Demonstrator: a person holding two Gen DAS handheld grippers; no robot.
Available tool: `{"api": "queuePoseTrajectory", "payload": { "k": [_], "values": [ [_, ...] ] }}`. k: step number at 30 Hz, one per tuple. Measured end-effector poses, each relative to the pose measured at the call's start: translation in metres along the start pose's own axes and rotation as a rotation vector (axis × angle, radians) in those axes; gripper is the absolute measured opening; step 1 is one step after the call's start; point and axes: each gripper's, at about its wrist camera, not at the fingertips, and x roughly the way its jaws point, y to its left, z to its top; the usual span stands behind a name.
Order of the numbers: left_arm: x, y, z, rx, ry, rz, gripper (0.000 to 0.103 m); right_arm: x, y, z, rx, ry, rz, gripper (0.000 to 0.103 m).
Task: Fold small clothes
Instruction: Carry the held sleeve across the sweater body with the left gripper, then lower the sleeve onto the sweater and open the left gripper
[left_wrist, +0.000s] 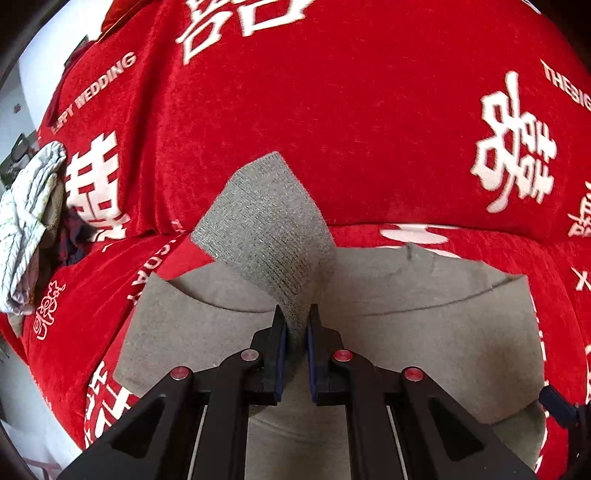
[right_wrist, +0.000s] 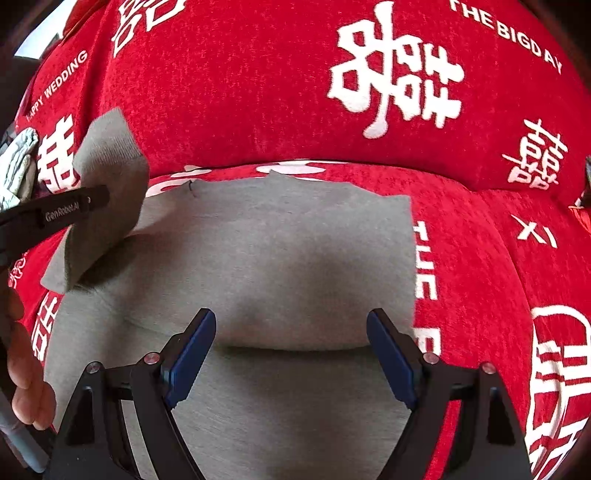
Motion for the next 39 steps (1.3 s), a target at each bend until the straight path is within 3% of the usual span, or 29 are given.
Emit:
{"api": "queuePoseTrajectory", "payload": {
  "k": [8, 18, 27, 39],
  "values": [
    [-0.016, -0.035, 0.001, 0.069, -0.043, -0.043, 0.010, -0.005, -0.027, -0.003, 0.046, -0.005, -0.008, 0.087],
    [-0.042, -0.072, -0.023, 0.184, -0.083, -0.118, 0.010, -0.009, -0.053, -0.008, 0.095, -0.011, -0.016, 0.086],
    [-0.032, -0.088, -0.023, 0.204, -0.043, -0.126, 0.010, -0.014, -0.065, -0.011, 0.118, -0.017, -0.022, 0.086],
    [-0.026, -0.111, -0.047, 0.290, -0.021, -0.154, 0.010, -0.011, -0.079, -0.016, 0.149, -0.002, -0.031, 0.086]
  ]
}}
